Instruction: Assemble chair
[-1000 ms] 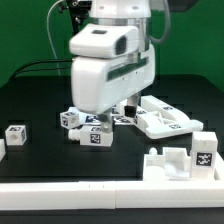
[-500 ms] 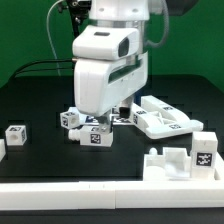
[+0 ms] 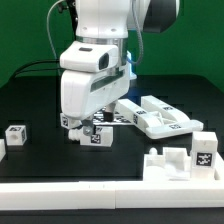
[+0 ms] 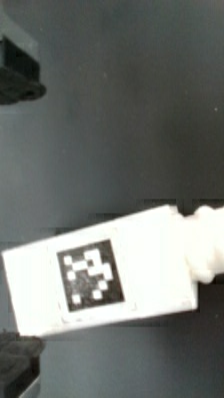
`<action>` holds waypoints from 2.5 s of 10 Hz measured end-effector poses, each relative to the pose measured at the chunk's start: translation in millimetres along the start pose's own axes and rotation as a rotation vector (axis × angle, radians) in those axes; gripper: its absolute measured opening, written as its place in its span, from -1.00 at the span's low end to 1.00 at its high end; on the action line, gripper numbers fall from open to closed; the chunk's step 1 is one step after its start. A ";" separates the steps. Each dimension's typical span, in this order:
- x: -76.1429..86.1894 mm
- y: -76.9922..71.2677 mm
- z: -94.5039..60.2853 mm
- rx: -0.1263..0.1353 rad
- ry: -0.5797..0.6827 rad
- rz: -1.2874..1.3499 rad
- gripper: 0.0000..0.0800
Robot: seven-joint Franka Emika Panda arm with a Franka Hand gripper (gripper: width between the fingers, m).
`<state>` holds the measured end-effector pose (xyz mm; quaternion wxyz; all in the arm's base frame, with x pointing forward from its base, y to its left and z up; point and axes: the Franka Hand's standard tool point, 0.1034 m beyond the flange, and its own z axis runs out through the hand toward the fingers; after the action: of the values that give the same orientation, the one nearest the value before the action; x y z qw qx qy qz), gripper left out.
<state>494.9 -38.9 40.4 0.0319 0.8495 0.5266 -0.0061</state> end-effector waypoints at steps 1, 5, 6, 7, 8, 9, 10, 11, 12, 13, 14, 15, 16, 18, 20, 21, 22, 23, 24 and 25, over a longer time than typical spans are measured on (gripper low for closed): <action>-1.8 -4.9 2.7 0.009 -0.004 0.011 0.62; -23.3 -36.0 27.3 0.060 -0.039 0.052 0.62; -25.1 -34.9 28.9 0.049 -0.037 0.056 0.62; -24.9 -34.9 28.6 0.050 -0.038 0.060 0.60; -25.2 -35.0 28.8 0.050 -0.038 0.076 0.60; -25.4 -34.9 28.8 0.049 -0.039 0.096 0.19; -25.6 -34.8 28.8 0.049 -0.039 0.097 -0.27; -25.8 -34.5 28.5 0.041 -0.034 0.213 -0.29; -24.9 -36.7 27.9 0.032 -0.031 0.438 -0.29; -17.2 -40.9 27.3 0.033 -0.037 0.657 -0.29; -17.0 -42.1 27.4 0.050 -0.043 0.823 -0.29; -19.8 -41.2 27.7 0.058 -0.037 0.983 -0.29; -21.2 -41.0 27.5 0.063 -0.031 1.092 -0.29; -21.2 -39.8 27.6 0.063 -0.029 1.250 -0.29; -21.1 -40.6 27.8 0.071 -0.035 1.227 -0.29; -21.1 -42.9 27.6 0.108 -0.062 1.233 -0.08; -25.8 -37.4 23.4 0.165 -0.096 1.258 0.26; -28.0 -31.2 19.4 0.215 -0.133 1.273 0.26; -28.8 -26.2 12.8 0.305 -0.216 1.280 0.56; -30.4 -13.1 8.1 0.379 -0.321 1.278 0.61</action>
Offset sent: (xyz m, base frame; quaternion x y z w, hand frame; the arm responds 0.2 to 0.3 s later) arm -0.0274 0.0009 -0.0237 0.0352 0.0127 0.0051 0.9993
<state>469.8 -60.7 33.1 -0.0421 0.9730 -0.0996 -0.2038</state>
